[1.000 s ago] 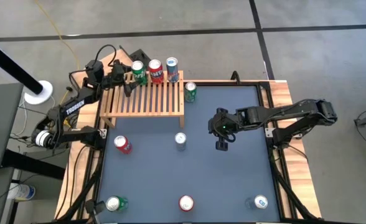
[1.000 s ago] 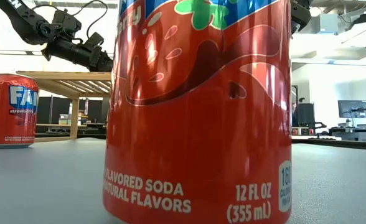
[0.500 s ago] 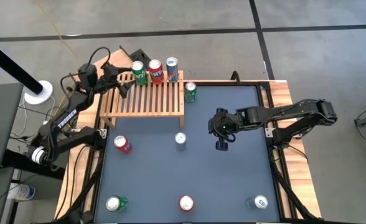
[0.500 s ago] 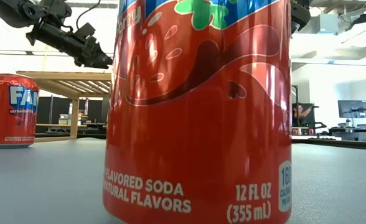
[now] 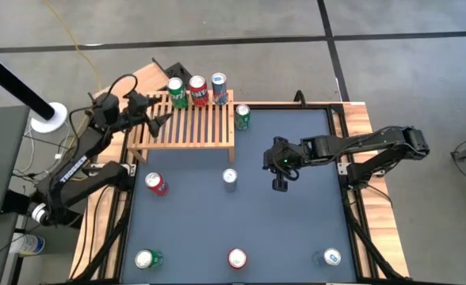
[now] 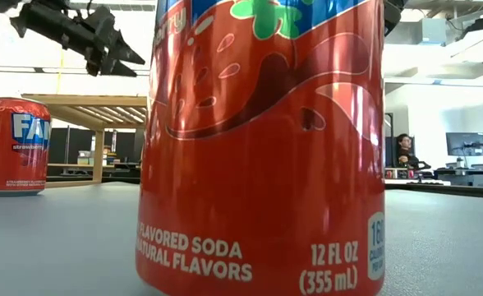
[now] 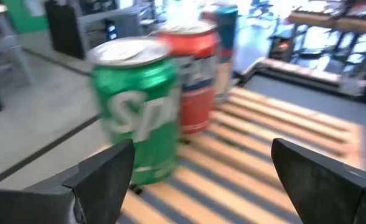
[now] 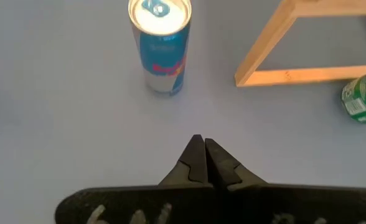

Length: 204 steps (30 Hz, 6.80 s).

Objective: Place canned beverage on shelf
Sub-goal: Put the top blue soda can on the shelf aligned with the other blue soda can

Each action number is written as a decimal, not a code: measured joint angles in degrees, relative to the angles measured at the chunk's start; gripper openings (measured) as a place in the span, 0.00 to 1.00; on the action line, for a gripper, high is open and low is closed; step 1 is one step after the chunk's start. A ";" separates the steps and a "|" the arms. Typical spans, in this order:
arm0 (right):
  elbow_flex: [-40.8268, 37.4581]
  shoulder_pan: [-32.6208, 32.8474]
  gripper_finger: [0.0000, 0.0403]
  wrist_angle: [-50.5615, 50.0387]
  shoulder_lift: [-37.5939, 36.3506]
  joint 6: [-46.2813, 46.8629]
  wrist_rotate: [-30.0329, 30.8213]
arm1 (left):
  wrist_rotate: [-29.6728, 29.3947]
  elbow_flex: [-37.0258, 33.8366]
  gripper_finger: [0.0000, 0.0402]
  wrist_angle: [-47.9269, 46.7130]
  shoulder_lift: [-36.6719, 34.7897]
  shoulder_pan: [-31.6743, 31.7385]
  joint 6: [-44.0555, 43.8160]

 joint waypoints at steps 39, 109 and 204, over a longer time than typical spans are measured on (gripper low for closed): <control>4.38 17.11 0.00 26.40 9.05 18.21 8.22 | -24.23 -5.21 0.88 1.00 6.19 -87.79 -10.69; 4.37 41.77 0.00 19.04 8.57 42.05 18.61 | -32.01 -1.90 0.88 21.15 27.06 -87.32 -15.45; -1.40 33.87 0.00 26.72 7.67 -4.84 24.02 | -40.72 -2.01 0.88 48.54 46.17 -70.19 0.36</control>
